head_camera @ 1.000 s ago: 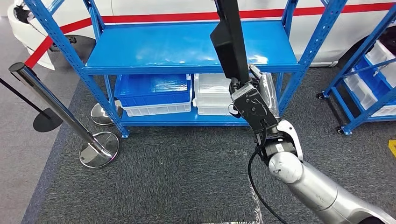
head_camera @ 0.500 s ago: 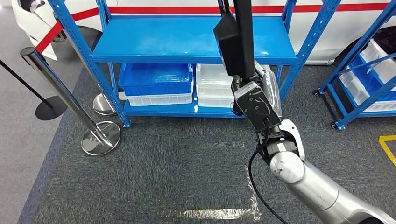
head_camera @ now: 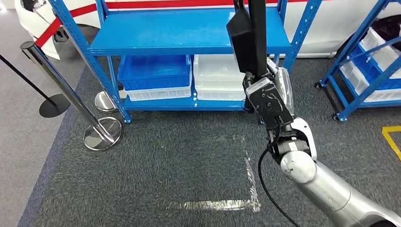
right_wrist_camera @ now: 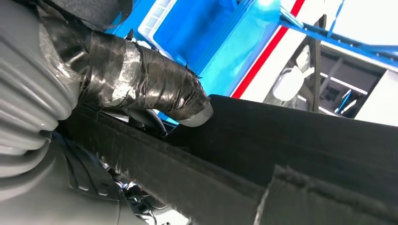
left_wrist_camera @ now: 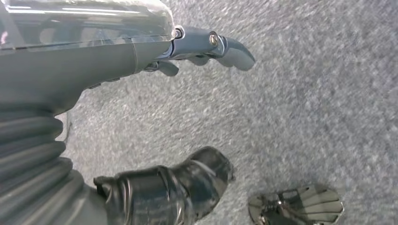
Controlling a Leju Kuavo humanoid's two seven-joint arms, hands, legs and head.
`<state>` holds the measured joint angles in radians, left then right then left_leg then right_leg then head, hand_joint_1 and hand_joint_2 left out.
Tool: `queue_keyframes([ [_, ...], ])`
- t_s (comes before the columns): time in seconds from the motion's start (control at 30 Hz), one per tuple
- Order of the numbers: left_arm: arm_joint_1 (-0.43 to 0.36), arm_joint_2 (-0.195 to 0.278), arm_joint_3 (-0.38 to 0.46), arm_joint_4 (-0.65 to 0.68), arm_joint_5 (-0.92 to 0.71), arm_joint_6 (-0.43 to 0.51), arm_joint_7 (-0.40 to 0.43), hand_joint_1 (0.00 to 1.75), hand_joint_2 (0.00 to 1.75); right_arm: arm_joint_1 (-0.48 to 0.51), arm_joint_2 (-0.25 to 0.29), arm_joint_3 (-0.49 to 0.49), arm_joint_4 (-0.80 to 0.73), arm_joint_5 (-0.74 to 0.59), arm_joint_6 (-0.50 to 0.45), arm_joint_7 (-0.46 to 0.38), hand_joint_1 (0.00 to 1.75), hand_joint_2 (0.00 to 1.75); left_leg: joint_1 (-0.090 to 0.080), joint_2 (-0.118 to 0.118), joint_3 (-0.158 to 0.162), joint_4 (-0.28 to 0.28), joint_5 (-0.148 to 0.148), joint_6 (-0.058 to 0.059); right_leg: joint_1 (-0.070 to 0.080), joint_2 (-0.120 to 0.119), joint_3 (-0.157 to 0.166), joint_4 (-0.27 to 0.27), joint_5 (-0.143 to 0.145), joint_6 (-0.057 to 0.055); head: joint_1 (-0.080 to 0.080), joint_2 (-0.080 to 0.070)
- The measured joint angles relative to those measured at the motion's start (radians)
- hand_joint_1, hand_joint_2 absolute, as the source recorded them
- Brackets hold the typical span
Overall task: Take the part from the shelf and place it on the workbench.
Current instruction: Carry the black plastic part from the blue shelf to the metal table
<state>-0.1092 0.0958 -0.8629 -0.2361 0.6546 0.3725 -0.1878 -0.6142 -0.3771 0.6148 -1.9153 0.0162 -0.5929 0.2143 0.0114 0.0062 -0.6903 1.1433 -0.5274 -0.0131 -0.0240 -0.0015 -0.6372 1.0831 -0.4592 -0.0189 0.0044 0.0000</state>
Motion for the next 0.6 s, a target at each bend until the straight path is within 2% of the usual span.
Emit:
queue_keyframes([
  [0.03, 0.0, 0.0, 0.0, 0.0, 0.001, 0.0, 0.0, 0.0, 1.75, 0.0, -0.001, -0.002, -0.001, 0.004, -0.001, 0.002, 1.75, 1.75, 0.0, 0.0, -0.011, 0.055, -0.049, -0.002, 0.001, 0.0, -0.011, -0.001, 0.01, -0.004, -0.001, 0.0],
  [0.07, 0.0, -0.001, 0.0, 0.0, 0.002, 0.0, 0.0, 0.0, 1.75, 0.0, -0.001, -0.004, -0.003, 0.01, -0.003, 0.006, 1.75, 1.75, 0.001, 0.0, -0.017, 0.112, -0.085, -0.003, 0.003, 0.0, -0.024, -0.001, 0.02, -0.007, -0.001, 0.0],
  [0.1, -0.001, -0.001, 0.0, 0.0, 0.002, 0.0, 0.0, 0.0, 1.75, 0.0, -0.001, -0.006, -0.004, 0.018, -0.004, 0.009, 1.75, 1.75, 0.001, 0.0, -0.016, 0.154, -0.101, -0.003, 0.005, 0.0, -0.037, -0.001, 0.03, -0.008, -0.001, 0.0],
  [0.13, -0.001, -0.001, 0.0, 0.0, 0.002, 0.0, -0.001, 0.0, 1.75, 0.0, -0.002, -0.007, -0.004, 0.027, -0.005, 0.013, 1.75, 1.75, 0.0, -0.001, -0.002, 0.169, -0.092, 0.0, 0.008, 0.0, -0.049, 0.0, 0.041, -0.008, -0.001, 0.0],
  [0.17, -0.002, -0.001, 0.0, 0.0, 0.003, 0.0, -0.001, 0.0, 1.75, 0.0, -0.004, -0.009, -0.005, 0.033, -0.006, 0.016, 1.75, 1.75, -0.002, -0.001, 0.027, 0.155, -0.066, 0.005, 0.009, 0.0, -0.062, 0.0, 0.051, -0.008, -0.001, 0.0],
  [0.2, -0.003, -0.001, 0.0, 0.0, 0.004, 0.0, -0.001, 0.0, 1.75, 0.001, -0.005, -0.01, -0.005, 0.039, -0.006, 0.018, 1.75, 1.75, -0.004, -0.002, 0.069, 0.113, -0.038, 0.012, 0.011, 0.001, -0.073, 0.0, 0.061, -0.007, -0.001, 0.0],
  [0.23, -0.005, 0.0, 0.0, 0.0, 0.004, 0.001, -0.001, 0.0, 1.75, 0.001, -0.007, -0.013, -0.008, 0.044, -0.007, 0.021, 1.75, 1.75, -0.007, -0.002, 0.121, 0.045, -0.027, 0.02, 0.012, 0.001, -0.082, -0.001, 0.072, -0.005, 0.0, 0.0],
  [0.27, -0.007, 0.0, 0.0, 0.0, 0.004, 0.002, -0.001, 0.0, 1.75, 0.0, -0.009, -0.015, -0.01, 0.049, -0.008, 0.024, 1.75, 1.75, -0.011, -0.003, 0.172, -0.029, -0.029, 0.026, 0.013, 0.0, -0.089, -0.003, 0.082, -0.002, 0.0, 0.0],
  [0.3, -0.008, 0.001, 0.0, 0.0, 0.005, 0.003, -0.002, 0.0, 1.75, 0.0, -0.01, -0.018, -0.013, 0.053, -0.008, 0.027, 1.75, 1.75, -0.015, -0.004, 0.207, -0.085, -0.037, 0.029, 0.011, -0.001, -0.091, -0.008, 0.094, 0.003, 0.0, 0.0],
  [0.33, -0.009, 0.001, 0.0, 0.0, 0.005, 0.004, -0.002, 0.0, 1.75, 0.0, -0.012, -0.02, -0.015, 0.057, -0.009, 0.03, 1.75, 1.75, -0.019, -0.006, 0.225, -0.123, -0.044, 0.032, 0.008, -0.002, -0.09, -0.017, 0.107, 0.009, -0.001, 0.0],
  [0.37, -0.01, 0.002, 0.0, 0.0, 0.005, 0.004, -0.002, 0.0, 1.75, 0.0, -0.013, -0.022, -0.016, 0.059, -0.01, 0.032, 1.75, 1.75, -0.024, -0.007, 0.227, -0.137, -0.038, 0.033, 0.005, -0.003, -0.089, -0.027, 0.12, 0.015, -0.002, 0.0],
  [0.4, -0.01, 0.002, 0.0, 0.0, 0.005, 0.005, -0.002, 0.0, 1.75, 0.0, -0.014, -0.024, -0.017, 0.061, -0.01, 0.034, 1.75, 1.75, -0.022, -0.006, 0.221, -0.145, -0.021, 0.035, 0.004, -0.003, -0.089, -0.037, 0.132, 0.021, -0.003, 0.0],
  [0.43, -0.012, 0.002, 0.0, 0.0, 0.005, 0.005, -0.002, 0.0, 1.75, 0.001, -0.015, -0.027, -0.019, 0.061, -0.01, 0.035, 1.75, 1.75, -0.02, -0.004, 0.217, -0.156, -0.004, 0.039, 0.003, -0.002, -0.092, -0.04, 0.128, 0.027, -0.004, 0.0],
  [0.47, -0.013, 0.002, -0.001, 0.0, 0.005, 0.005, -0.002, 0.0, 1.75, 0.002, -0.017, -0.029, -0.02, 0.062, -0.011, 0.036, 1.75, 1.75, -0.018, -0.001, 0.21, -0.166, 0.013, 0.045, 0.004, -0.001, -0.098, -0.028, 0.103, 0.031, -0.002, 0.0],
  [0.5, -0.013, 0.002, -0.001, 0.0, 0.005, 0.004, -0.002, 0.0, 1.75, 0.003, -0.019, -0.032, -0.021, 0.063, -0.011, 0.036, 1.75, 1.75, -0.014, 0.003, 0.198, -0.174, 0.033, 0.049, 0.005, 0.0, -0.106, 0.005, 0.055, 0.034, 0.0, 0.0],
  [0.57, -0.012, 0.001, -0.001, 0.0, 0.005, 0.004, -0.002, 0.0, 1.75, 0.004, -0.022, -0.036, -0.021, 0.065, -0.012, 0.037, 1.75, 1.75, -0.016, 0.006, 0.165, -0.171, 0.06, 0.055, 0.005, 0.001, -0.123, 0.123, -0.055, 0.039, 0.003, 0.0],
  [0.6, -0.012, 0.001, -0.001, 0.0, 0.005, 0.004, -0.002, 0.0, 1.75, 0.005, -0.024, -0.037, -0.021, 0.066, -0.012, 0.038, 1.75, 1.75, -0.015, 0.007, 0.145, -0.166, 0.072, 0.055, 0.004, 0.001, -0.127, 0.187, -0.082, 0.042, 0.003, 0.0],
])
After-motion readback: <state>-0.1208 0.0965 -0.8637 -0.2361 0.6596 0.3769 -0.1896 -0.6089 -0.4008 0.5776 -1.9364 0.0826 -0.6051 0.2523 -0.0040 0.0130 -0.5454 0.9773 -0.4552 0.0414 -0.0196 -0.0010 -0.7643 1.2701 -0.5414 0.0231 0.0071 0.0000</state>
